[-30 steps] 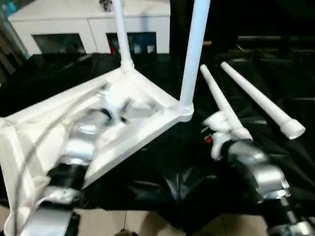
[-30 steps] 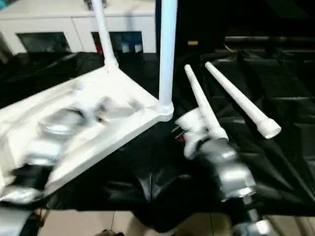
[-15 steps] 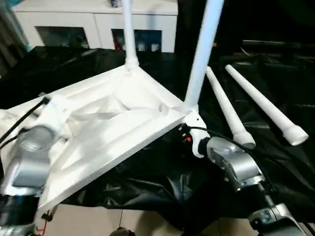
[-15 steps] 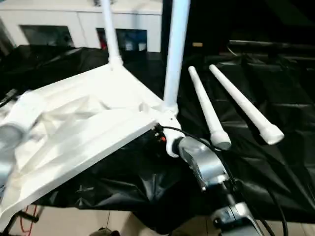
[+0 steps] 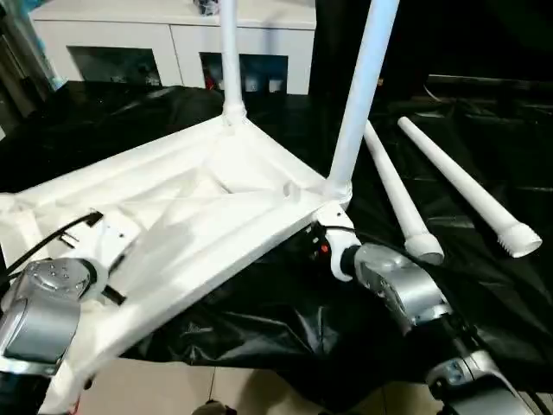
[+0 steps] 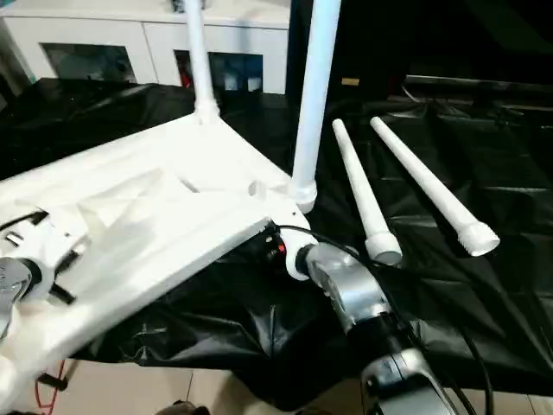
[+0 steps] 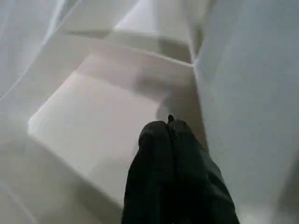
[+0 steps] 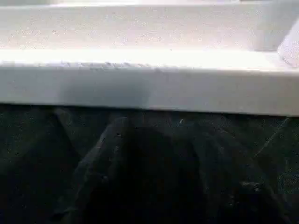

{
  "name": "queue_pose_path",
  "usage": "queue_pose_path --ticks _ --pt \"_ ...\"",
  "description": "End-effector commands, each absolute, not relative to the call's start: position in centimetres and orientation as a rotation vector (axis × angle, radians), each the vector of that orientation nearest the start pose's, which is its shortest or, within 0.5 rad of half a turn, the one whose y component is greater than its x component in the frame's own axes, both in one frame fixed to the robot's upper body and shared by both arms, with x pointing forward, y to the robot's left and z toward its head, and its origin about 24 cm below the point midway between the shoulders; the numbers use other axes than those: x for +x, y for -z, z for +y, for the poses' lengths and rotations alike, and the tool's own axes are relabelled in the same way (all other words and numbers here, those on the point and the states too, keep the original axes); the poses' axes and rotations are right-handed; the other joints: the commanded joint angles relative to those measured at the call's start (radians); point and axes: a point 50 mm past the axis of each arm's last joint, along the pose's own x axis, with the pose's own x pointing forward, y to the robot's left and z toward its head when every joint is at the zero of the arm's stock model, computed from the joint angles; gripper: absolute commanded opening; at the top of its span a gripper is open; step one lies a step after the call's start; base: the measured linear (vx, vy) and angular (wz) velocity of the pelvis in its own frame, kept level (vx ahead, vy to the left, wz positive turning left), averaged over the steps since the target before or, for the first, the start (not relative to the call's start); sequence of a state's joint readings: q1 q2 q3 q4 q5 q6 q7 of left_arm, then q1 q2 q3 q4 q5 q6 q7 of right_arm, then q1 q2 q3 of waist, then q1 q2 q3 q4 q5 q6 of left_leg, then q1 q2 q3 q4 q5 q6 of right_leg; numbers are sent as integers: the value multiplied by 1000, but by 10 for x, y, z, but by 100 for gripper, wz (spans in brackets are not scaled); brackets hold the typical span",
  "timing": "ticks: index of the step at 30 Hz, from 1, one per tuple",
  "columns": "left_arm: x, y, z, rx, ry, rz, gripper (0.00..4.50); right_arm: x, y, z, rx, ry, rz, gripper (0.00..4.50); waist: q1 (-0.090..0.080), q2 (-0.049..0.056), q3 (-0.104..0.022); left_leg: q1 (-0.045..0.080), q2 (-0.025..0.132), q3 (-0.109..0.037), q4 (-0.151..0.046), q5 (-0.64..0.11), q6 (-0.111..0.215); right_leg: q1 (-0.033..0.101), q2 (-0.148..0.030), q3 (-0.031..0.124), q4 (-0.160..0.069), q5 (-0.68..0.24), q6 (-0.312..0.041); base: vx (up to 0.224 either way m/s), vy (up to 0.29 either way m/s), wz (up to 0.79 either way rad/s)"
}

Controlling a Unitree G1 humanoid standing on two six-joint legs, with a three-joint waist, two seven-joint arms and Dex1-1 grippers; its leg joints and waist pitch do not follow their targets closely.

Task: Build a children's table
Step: Rotate table base

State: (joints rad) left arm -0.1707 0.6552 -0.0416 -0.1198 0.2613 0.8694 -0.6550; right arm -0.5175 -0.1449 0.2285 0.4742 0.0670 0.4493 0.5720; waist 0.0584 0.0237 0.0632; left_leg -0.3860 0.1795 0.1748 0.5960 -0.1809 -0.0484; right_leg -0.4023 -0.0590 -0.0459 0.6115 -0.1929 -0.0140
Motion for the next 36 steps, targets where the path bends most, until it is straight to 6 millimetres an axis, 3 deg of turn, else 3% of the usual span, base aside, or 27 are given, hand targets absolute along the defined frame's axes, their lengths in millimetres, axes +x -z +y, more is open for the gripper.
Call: queue_pose_path --ticks 1,7,12,13,14,18,20,21,22,24,25,26,28,29,32,34,35,36 --pt "254 -70 248 575 412 796 0 324 -32 -86 -136 -766 485 169 0 20 -69 24 44 -21 -75 -223 -14 39 -75 45 -65 -119 -235 0 0 0" --pt "240 -79 213 485 827 794 0 331 -33 -79 -135 -767 477 114 0 16 -68 27 43 -19 -77 -227 -24 38 -74 45 -60 -127 -245 0 0 0" --pt "250 -83 189 417 955 725 0 333 -35 -72 -139 -785 468 81 -5 11 -69 22 41 -16 -74 -191 -20 46 -75 47 -57 -105 -242 0 0 0" --pt "250 -83 189 417 955 725 0 333 -35 -72 -139 -785 468 71 -6 12 -69 24 40 -14 -71 -190 -17 43 -73 47 -59 -109 -241 0 0 0" --pt "262 -83 183 420 938 687 0 335 -35 -70 -140 -787 465 64 -7 11 -69 20 40 -15 -72 -187 -15 48 -75 47 -58 -112 -242 0 0 0" --pt "288 -82 178 482 832 609 0 336 -36 -68 -143 -787 458 37 -7 8 -69 24 39 -14 -70 -207 -20 47 -73 47 -64 -159 -224 0 0 0" --pt "311 -87 175 502 728 535 0 338 -37 -70 -163 -772 442 18 -5 6 -72 23 37 -15 -69 -199 -17 47 -71 46 -65 -155 -213 0 0 0" --pt "318 -89 173 514 707 514 0 339 -39 -72 -166 -765 435 18 -5 15 -73 25 37 -15 -67 -201 -20 46 -72 47 -65 -154 -213 0 0 0" --pt "322 -90 172 524 696 502 0 339 -40 -74 -168 -760 431 14 -4 12 -74 27 39 -16 -68 -209 -23 47 -72 45 -66 -156 -210 0 0 0" --pt "332 -91 171 549 652 483 0 340 -42 -77 -167 -747 422 7 -2 9 -77 22 41 -19 -68 -193 -21 51 -75 44 -61 -131 -215 0 0 0" --pt "336 -91 171 565 634 473 0 341 -43 -79 -168 -742 418 7 -2 21 -76 23 38 -19 -66 -190 -19 48 -71 44 -62 -120 -217 0 0 0" --pt "342 -90 170 571 611 466 0 342 -45 -82 -172 -730 410 7 -1 14 -79 23 40 -18 -65 -178 -17 51 -73 44 -59 -88 -222 0 0 0" --pt "354 -87 171 628 559 450 0 345 -51 -91 -178 -687 382 7 1 15 -80 22 36 -17 -62 -169 -14 53 -71 43 -60 -73 -218 0 0 0" --pt "355 -86 171 635 553 448 0 345 -52 -93 -179 -681 377 7 3 32 -80 21 33 -20 -61 -164 -13 52 -69 43 -61 -67 -211 0 0 0" --pt "359 -86 170 656 535 430 0 349 -61 -106 -188 -595 335 7 2 23 -85 19 39 -22 -59 -140 -13 60 -74 41 -49 9 -232 0 0 0" --pt "359 -90 163 594 552 403 0 355 -71 -123 -221 -445 309 7 2 33 -85 20 38 -20 -57 -133 -12 58 -73 41 -49 20 -243 0 0 0" --pt "359 -90 163 594 552 403 0 355 -71 -123 -221 -445 309 7 2 29 -84 20 37 -18 -57 -127 -15 58 -71 40 -51 21 -248 0 0 0" --pt "356 -95 157 535 576 371 0 356 -79 -137 -244 -363 319 7 3 31 -85 21 36 -18 -56 -130 -15 58 -71 40 -50 19 -250 0 0 0"
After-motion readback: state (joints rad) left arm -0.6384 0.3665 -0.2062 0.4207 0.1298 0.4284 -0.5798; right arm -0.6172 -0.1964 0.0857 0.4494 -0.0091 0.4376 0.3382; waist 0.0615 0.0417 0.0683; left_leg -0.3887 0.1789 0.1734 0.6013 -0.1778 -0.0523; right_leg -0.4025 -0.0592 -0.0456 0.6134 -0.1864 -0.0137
